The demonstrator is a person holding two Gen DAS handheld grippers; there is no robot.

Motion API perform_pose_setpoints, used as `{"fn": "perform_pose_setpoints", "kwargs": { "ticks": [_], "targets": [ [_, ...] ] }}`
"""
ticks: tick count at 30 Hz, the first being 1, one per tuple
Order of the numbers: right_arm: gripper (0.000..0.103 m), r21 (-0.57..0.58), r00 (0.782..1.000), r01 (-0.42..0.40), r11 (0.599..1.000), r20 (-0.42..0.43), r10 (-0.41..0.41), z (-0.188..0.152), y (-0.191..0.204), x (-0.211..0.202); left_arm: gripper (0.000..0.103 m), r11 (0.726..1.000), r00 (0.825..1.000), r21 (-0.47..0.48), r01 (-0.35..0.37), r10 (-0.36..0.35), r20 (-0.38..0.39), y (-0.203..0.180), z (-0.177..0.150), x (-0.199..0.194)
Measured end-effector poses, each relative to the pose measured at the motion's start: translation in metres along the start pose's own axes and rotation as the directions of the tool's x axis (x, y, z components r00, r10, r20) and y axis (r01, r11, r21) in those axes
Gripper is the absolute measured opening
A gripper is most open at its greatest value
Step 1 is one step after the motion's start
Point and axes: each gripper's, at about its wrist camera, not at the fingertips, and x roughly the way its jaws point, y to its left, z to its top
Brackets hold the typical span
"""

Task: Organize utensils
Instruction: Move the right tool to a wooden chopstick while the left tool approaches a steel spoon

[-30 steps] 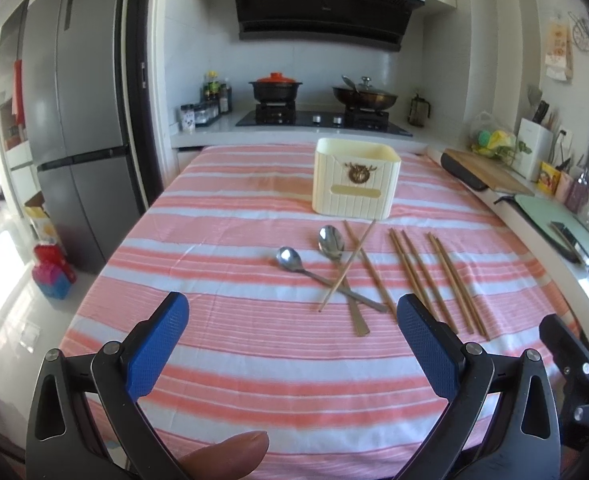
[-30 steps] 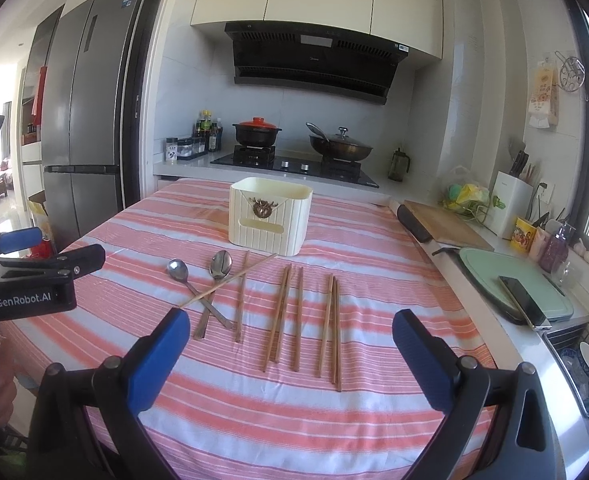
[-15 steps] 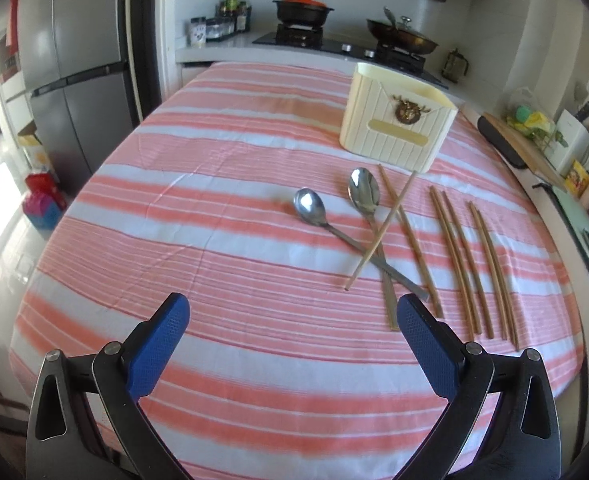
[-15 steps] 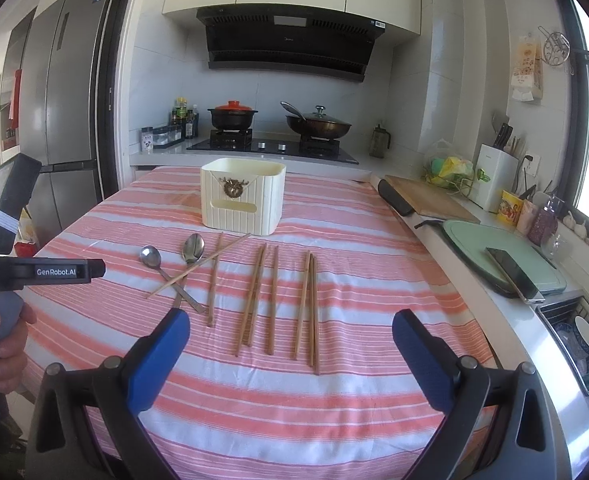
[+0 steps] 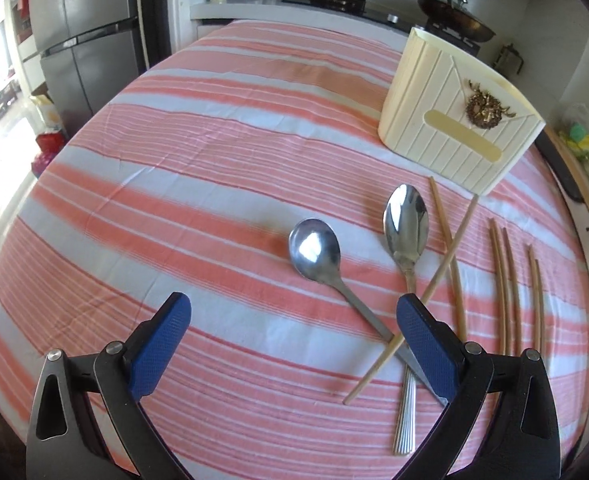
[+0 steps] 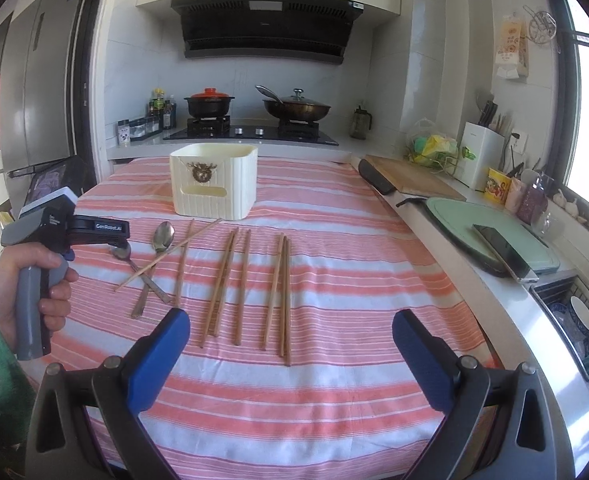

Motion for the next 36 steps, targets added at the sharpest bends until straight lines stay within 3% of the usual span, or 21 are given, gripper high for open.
{"fn": "perform_pose_setpoints", "kwargs": {
  "ticks": [5, 7, 9, 13, 21, 24, 29, 35, 36],
  "targets": [
    [0.103, 0.052, 0.999, 0.017, 0.999, -0.041, -0.015, -0.002, -0.017, 0.016, 0.103, 0.995, 0.994, -0.012, -0.096, 0.095, -0.051, -0.005, 0.001, 0.034],
    [0.103, 0.048, 0.999, 0.013, 0.999, -0.04, -0.011, -0.003, -0.017, 0.016, 0.103, 0.994, 0.994, -0.017, -0.109, 0.108, -0.027, -0.008, -0.002, 0.035],
    [0.103, 0.04, 0.999, 0.005, 0.999, -0.038, -0.004, -0.003, -0.014, 0.016, 0.103, 0.99, 0.989, 0.027, -0.14, 0.141, -0.039, -0.012, -0.006, 0.037],
    [0.103, 0.036, 0.999, 0.002, 0.999, -0.042, 0.0, -0.004, -0.014, 0.018, 0.103, 0.985, 0.991, 0.116, -0.131, 0.131, 0.003, -0.007, -0.018, 0.028],
    [0.103, 0.051, 0.997, -0.001, 0.999, -0.072, 0.005, -0.006, -0.022, 0.032, 0.103, 0.978, 0.996, 0.199, -0.055, 0.069, -0.063, 0.04, -0.022, 0.017],
    [0.103, 0.061, 0.994, -0.039, 0.997, -0.097, 0.045, -0.006, -0.031, 0.052, 0.103, 0.976, 0.996, 0.21, -0.051, 0.065, -0.063, 0.048, -0.029, 0.008],
    [0.102, 0.004, 0.983, -0.039, 0.999, -0.181, 0.039, -0.005, -0.04, 0.108, 0.103, 0.958, 0.997, 0.282, -0.06, 0.069, -0.024, 0.045, -0.039, 0.0],
    [0.067, 0.06, 0.93, -0.193, 0.979, -0.307, 0.203, 0.007, -0.036, 0.154, 0.103, 0.926, 0.998, 0.373, -0.067, 0.055, 0.044, 0.039, -0.046, -0.004],
    [0.055, 0.062, 0.919, -0.207, 0.976, -0.329, 0.215, 0.007, -0.032, 0.162, 0.103, 0.921, 0.997, 0.384, -0.067, 0.052, 0.051, 0.038, -0.047, -0.005]
  ]
}}
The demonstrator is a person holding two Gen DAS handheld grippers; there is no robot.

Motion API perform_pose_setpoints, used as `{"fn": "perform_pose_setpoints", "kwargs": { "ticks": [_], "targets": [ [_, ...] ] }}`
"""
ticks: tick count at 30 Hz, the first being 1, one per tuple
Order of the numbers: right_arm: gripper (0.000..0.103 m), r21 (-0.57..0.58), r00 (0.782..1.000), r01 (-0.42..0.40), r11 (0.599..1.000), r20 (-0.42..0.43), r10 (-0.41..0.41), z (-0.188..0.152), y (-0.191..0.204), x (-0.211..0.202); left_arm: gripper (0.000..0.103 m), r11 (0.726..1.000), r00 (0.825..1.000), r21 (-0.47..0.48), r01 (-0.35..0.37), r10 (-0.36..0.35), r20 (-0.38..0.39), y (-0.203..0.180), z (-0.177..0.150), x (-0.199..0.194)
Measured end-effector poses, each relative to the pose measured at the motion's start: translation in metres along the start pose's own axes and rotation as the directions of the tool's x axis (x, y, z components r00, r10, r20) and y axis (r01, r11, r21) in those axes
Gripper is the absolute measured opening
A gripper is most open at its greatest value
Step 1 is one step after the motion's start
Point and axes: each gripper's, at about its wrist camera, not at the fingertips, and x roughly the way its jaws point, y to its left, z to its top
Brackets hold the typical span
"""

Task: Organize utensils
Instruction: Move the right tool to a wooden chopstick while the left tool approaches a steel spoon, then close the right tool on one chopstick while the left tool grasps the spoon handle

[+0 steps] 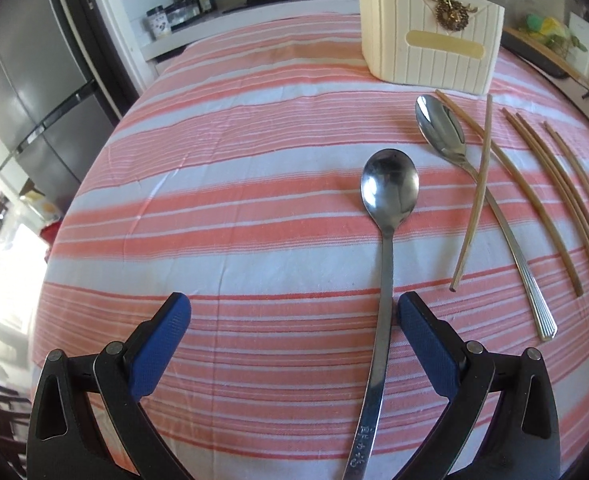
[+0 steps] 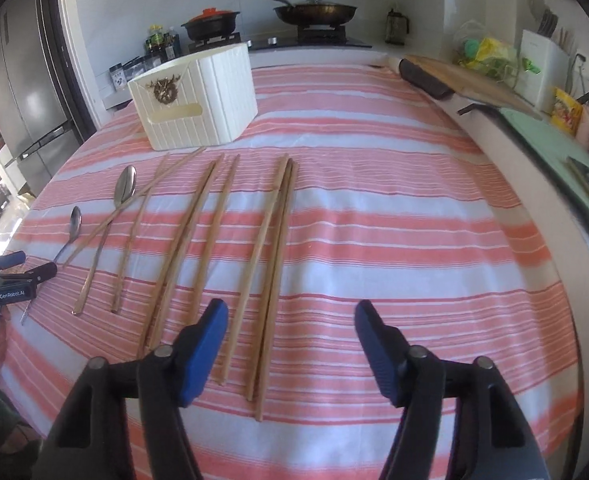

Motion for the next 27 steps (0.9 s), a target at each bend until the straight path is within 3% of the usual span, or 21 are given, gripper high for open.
{"fn": "perform_pose_setpoints", "kwargs": {
  "ticks": [1, 3, 4, 12, 17, 19, 23, 27],
  "targets": [
    [0.042, -0.002, 1.0, -0.011, 1.0, -0.028, 0.011, 0.001, 0.001, 0.008, 0.103, 1.0, 1.0, 0.012, 0.0, 0.0, 0.006, -0.001, 0.0, -0.001],
    [0.026, -0.014, 0.997, -0.009, 1.0, -0.08, 0.007, 0.004, 0.002, 0.022, 0.103, 1.0, 1.0, 0.021, 0.005, -0.005, 0.011, -0.002, -0.002, -0.003],
    [0.025, -0.023, 0.995, -0.002, 1.0, -0.102, -0.001, 0.004, 0.003, 0.029, 0.103, 1.0, 1.0, 0.02, 0.011, -0.011, 0.011, 0.001, -0.002, -0.004],
    [0.023, -0.091, 0.981, 0.021, 0.996, -0.189, -0.038, 0.023, 0.004, 0.046, 0.103, 0.997, 0.997, -0.024, 0.074, -0.074, 0.003, 0.011, 0.001, 0.006],
    [0.023, -0.202, 0.97, 0.04, 0.979, -0.229, -0.087, 0.035, 0.016, 0.057, 0.103, 0.995, 0.995, 0.007, 0.101, -0.101, -0.005, 0.012, 0.004, 0.007],
    [0.027, -0.245, 0.97, 0.047, 0.969, -0.221, -0.103, 0.038, 0.022, 0.061, 0.103, 0.995, 0.996, 0.032, 0.093, -0.093, -0.006, 0.01, 0.005, 0.006],
    [0.027, -0.23, 0.97, 0.015, 0.973, -0.234, -0.07, 0.057, 0.022, 0.076, 0.103, 0.989, 0.994, 0.106, 0.105, -0.101, -0.04, 0.004, 0.017, 0.009],
    [0.027, -0.22, 0.971, -0.007, 0.975, -0.236, -0.046, 0.074, 0.016, 0.09, 0.099, 0.982, 0.986, 0.102, 0.16, -0.154, -0.062, 0.005, 0.027, 0.017]
  ]
}}
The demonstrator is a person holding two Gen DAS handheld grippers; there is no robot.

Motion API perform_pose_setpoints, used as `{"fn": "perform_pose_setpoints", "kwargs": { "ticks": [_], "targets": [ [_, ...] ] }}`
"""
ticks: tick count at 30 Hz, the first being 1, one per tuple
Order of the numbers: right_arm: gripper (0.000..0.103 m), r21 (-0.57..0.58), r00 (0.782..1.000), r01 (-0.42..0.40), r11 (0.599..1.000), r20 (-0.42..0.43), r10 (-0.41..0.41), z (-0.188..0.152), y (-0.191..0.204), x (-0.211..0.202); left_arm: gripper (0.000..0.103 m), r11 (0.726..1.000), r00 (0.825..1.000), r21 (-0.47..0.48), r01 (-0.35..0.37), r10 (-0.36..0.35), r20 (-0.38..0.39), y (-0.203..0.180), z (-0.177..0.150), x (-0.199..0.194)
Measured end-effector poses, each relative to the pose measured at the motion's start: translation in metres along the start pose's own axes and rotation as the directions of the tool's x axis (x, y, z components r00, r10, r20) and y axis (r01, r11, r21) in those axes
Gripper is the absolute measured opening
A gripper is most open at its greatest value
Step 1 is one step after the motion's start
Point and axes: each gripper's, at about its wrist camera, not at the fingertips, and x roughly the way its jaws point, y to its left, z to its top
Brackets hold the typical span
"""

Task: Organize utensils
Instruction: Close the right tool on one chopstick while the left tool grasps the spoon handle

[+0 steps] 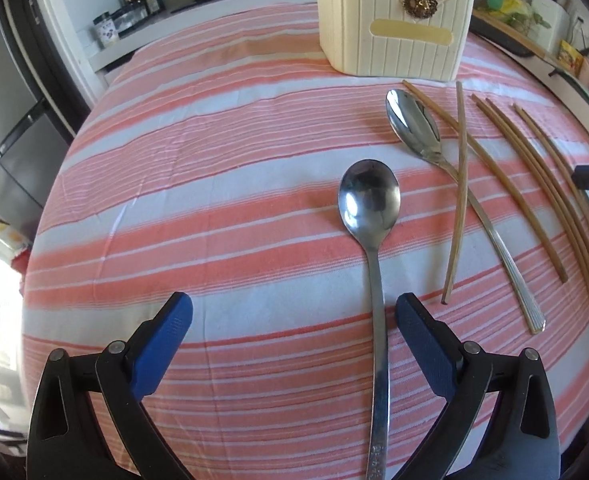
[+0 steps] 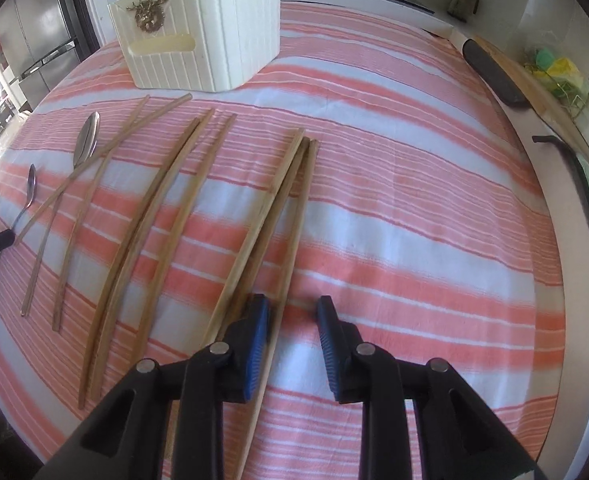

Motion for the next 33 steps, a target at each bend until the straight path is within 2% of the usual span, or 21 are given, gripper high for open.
{"fn": "perform_pose_setpoints", "kwargs": {
  "ticks": [3, 7, 10, 12, 14, 16, 20, 23, 29, 33],
  "targets": [
    [0.027, -0.023, 1.0, 0.009, 1.0, 0.01, -0.009, 0.008, -0.005, 0.003, 0.089, 0.999, 0.999, -0.013, 0.041, -0.041, -0.005, -0.001, 0.009, 0.004],
    [0.027, 0.009, 1.0, -0.011, 1.0, 0.025, 0.01, 0.029, -0.012, 0.014, 0.074, 0.999, 0.999, -0.001, 0.046, -0.046, -0.001, -0.013, 0.024, 0.008],
    [0.027, 0.028, 0.999, -0.032, 0.999, 0.037, 0.031, 0.043, -0.017, 0.023, 0.057, 0.998, 0.999, 0.034, 0.046, -0.046, 0.004, -0.026, 0.031, 0.008],
    [0.025, 0.034, 0.998, -0.04, 0.999, 0.049, 0.038, 0.051, -0.02, 0.029, 0.035, 0.996, 0.998, 0.054, 0.069, -0.069, 0.006, -0.031, 0.034, 0.008],
    [0.023, 0.045, 0.998, -0.046, 0.998, 0.049, 0.044, 0.062, -0.023, 0.034, 0.035, 0.996, 0.998, 0.066, 0.064, -0.065, 0.011, -0.034, 0.036, 0.008],
    [0.009, 0.06, 0.998, -0.04, 0.997, 0.043, 0.037, 0.065, -0.026, 0.035, 0.035, 0.995, 0.997, 0.07, 0.067, -0.069, 0.021, -0.033, 0.039, 0.01],
    [0.006, 0.102, 0.997, -0.061, 0.993, 0.058, 0.055, 0.076, -0.033, 0.035, 0.034, 0.996, 0.996, 0.05, 0.068, -0.07, 0.051, -0.025, 0.042, 0.001],
    [0.006, 0.13, 0.988, -0.102, 0.986, 0.131, 0.085, 0.077, -0.035, 0.013, 0.034, 0.995, 0.988, 0.024, 0.093, -0.095, 0.119, -0.016, 0.042, -0.024],
    [0.006, 0.127, 0.946, -0.182, 0.975, 0.293, 0.138, 0.057, -0.031, -0.066, 0.034, 0.991, 0.954, 0.008, 0.135, -0.133, 0.269, -0.007, 0.038, -0.084],
    [0.006, 0.104, 0.912, -0.222, 0.969, 0.375, 0.168, 0.033, -0.022, -0.114, 0.034, 0.987, 0.931, 0.001, 0.158, -0.15, 0.333, -0.006, 0.033, -0.112]
  ]
}}
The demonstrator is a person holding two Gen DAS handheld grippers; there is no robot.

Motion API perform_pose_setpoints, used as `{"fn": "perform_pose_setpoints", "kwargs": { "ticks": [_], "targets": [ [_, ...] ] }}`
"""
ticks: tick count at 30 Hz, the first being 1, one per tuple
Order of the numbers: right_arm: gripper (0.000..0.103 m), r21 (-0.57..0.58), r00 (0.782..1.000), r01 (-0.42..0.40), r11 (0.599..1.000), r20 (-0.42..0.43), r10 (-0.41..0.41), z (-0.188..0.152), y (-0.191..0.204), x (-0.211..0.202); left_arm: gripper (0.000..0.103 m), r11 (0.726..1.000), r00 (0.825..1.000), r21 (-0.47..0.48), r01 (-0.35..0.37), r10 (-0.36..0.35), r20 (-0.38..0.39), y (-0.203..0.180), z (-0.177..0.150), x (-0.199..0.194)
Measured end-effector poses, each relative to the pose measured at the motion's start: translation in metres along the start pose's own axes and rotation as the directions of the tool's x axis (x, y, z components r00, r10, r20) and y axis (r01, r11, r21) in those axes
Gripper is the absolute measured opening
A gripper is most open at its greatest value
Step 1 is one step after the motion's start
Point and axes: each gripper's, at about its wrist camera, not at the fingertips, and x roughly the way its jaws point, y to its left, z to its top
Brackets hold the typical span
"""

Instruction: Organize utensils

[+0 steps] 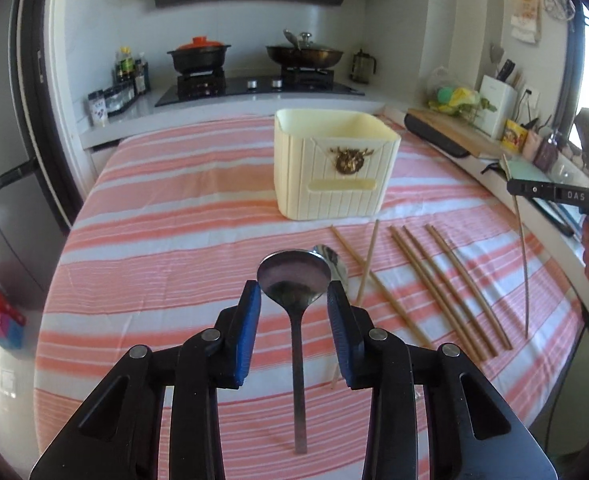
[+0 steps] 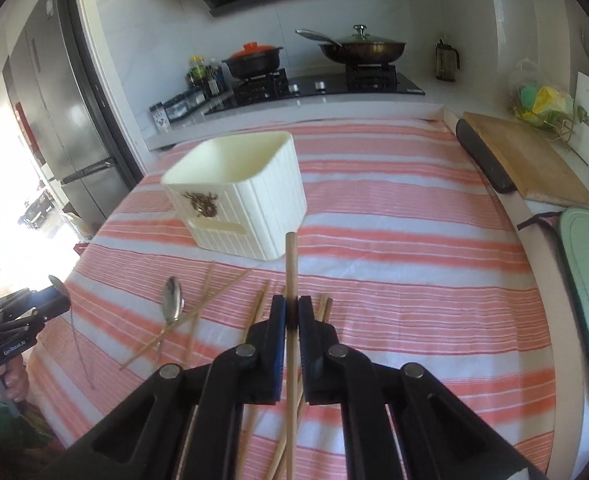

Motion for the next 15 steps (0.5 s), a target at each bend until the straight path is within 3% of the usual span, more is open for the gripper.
{"fn": "perform_pose_setpoints", "kwargs": {
  "ticks": [3, 4, 5, 9, 15],
  "targets": [
    [0.006, -0.002, 0.998, -0.02, 1.0, 0.051, 0.02, -0.008, 0.009, -0.028, 0.033, 1.0, 0.999, -0.007, 0.01, -0.01, 0.036, -0.003, 0.001, -0.013],
    [0.006, 0.0, 0.997, -0.027, 1.0, 0.066, 0.027, -0.01, 0.011, -0.037, 0.022, 1.0, 0.999, -0.009, 0.01, -0.009, 0.048, -0.004, 0.002, -0.017],
    [0.006, 0.0, 0.996, -0.033, 0.999, 0.079, 0.033, -0.012, 0.014, -0.043, 0.003, 1.0, 0.999, -0.01, 0.02, -0.019, 0.048, -0.005, 0.003, -0.019],
    [0.006, -0.019, 0.991, -0.033, 0.999, 0.128, 0.035, -0.014, 0.027, -0.063, 0.003, 0.999, 0.997, -0.01, 0.032, -0.031, 0.077, -0.007, 0.005, -0.027],
    [0.006, -0.011, 0.984, -0.047, 0.999, 0.169, 0.048, -0.017, 0.027, -0.082, 0.003, 1.0, 1.0, 0.014, 0.016, -0.016, -0.014, -0.005, 0.0, -0.001]
  ]
}}
